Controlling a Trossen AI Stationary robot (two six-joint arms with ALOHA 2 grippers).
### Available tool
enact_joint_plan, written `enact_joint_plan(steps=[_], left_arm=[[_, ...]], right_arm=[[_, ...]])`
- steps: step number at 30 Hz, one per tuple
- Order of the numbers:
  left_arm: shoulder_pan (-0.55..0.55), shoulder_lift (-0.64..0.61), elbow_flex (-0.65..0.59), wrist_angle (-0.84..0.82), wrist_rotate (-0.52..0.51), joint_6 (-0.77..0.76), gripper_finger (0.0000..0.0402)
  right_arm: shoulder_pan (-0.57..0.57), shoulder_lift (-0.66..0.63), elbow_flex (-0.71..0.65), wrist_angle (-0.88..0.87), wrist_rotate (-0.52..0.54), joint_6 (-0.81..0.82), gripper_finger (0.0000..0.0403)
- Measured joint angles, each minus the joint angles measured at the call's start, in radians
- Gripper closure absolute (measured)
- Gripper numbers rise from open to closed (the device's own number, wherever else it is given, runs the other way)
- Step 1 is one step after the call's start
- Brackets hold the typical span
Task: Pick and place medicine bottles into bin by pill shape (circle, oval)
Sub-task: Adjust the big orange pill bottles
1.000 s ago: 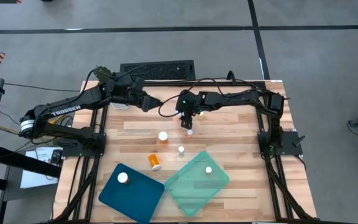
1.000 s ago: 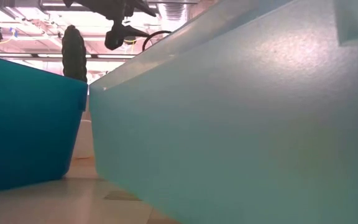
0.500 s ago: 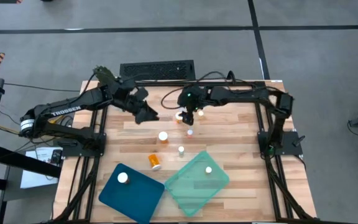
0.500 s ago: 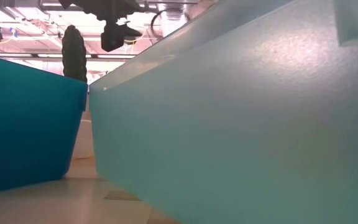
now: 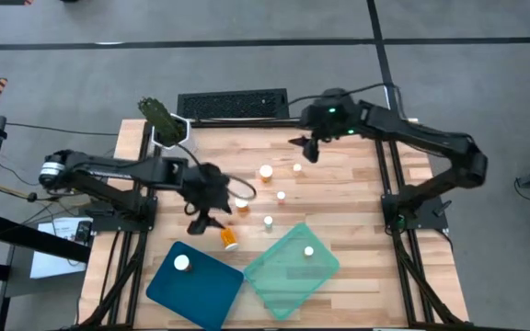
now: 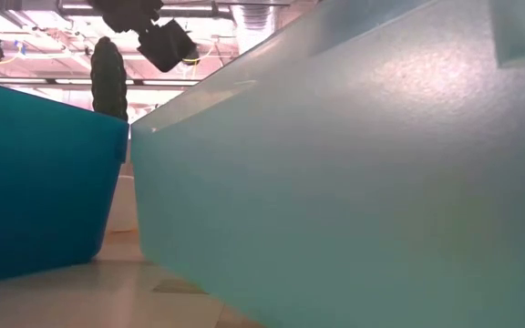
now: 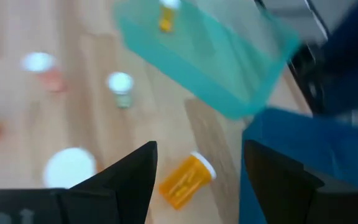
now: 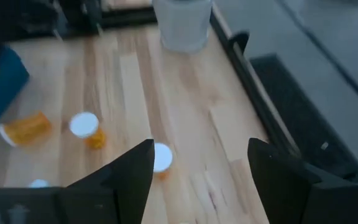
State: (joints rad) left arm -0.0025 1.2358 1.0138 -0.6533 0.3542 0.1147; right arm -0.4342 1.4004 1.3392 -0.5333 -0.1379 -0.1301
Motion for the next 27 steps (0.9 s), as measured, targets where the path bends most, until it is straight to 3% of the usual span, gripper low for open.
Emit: enact_joint_plan(steps=[6,14,23,27], left_arm=[[-0.094,0.123,0.001,0.01,-0.041,0.155,0.017],[-0.11,0.274,0.035,-0.054,-0.082,0.313,0.0165],[-0.112,0.396,0.06,-0.127,-0.153,0.457,0.009],[-0.112,0.404,0.059,-0.132,-0.159,0.538,0.0076]], right_arm=[[-0.001,-0.107,0.0,-0.017,0.004,0.009,0.0135],[0.001,-0.139,0.0,-0.078,0.005,0.029,0.0135],[0.007,-0.144,-0.001,-0.172,0.006,0.036,0.0135],[0.006,-0.172,-0.001,-0.187,0.006,0.036,0.0135]])
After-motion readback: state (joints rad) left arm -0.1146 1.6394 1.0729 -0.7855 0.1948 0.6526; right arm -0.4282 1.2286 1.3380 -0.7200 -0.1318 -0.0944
